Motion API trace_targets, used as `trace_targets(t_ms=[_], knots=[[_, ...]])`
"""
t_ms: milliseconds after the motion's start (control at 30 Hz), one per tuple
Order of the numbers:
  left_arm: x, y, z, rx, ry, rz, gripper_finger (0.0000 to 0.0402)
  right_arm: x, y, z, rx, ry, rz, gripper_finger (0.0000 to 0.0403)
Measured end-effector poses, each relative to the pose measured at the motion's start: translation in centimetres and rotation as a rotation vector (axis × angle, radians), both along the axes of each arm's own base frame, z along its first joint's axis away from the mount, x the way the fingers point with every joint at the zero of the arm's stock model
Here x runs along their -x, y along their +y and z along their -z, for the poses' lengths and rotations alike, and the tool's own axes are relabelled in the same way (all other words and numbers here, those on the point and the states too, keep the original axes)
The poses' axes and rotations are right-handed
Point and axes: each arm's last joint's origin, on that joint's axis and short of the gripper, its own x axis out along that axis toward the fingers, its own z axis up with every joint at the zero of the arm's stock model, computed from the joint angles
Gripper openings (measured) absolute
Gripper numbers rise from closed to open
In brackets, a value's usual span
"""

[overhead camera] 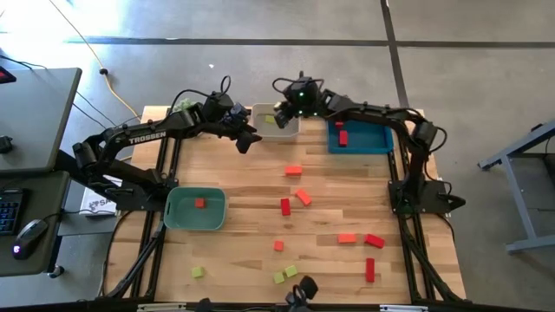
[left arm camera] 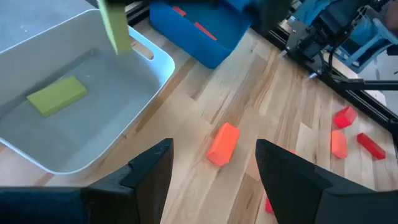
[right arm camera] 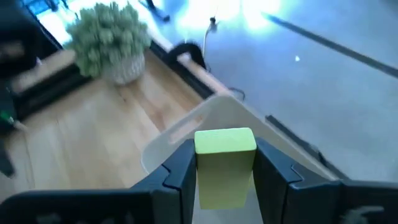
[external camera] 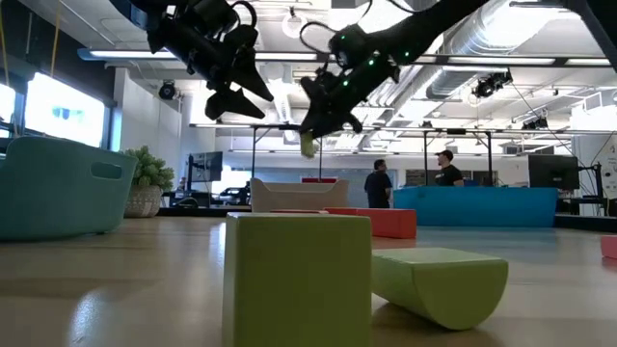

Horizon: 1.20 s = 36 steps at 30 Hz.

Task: Sort & place blocks by color
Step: Put the green block into the gray bin, then put the orange block into the green bin

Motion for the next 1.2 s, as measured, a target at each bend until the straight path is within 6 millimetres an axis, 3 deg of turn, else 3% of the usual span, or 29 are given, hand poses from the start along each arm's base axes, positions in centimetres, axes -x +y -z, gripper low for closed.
trace_targets(t_ms=[367, 567, 767, 967, 1200], knots=[[-0.1, -0.1, 0.0, -0.022, 0.000, 0.050, 0.0218, -1.3, -0.5, 4.5, -0.032, 0.115, 0.018, 0.0099], [-0.3, -0.4, 0.0, -0.059, 0.009, 0.095, 0.0218, -1.2, -0.6, 5.0, -0.042, 0.140, 0.036, 0.0186], [-0.8, -1.1, 0.0, -0.110, 0.020, 0.163, 0.0218, -0.8, -0.3, 3.2, -0.034, 0.092, 0.028, 0.0228], [-0.9, -1.4, 0.0, -0.117, 0.020, 0.177, 0.0218, 0.1, 0.4, 0.4, -0.025, 0.048, 0.044, 0.0224], [-0.9, -1.4, 0.0, -0.119, 0.020, 0.180, 0.0218, 2.0, 2.7, -4.5, 0.032, -0.008, 0.050, 0.0214]])
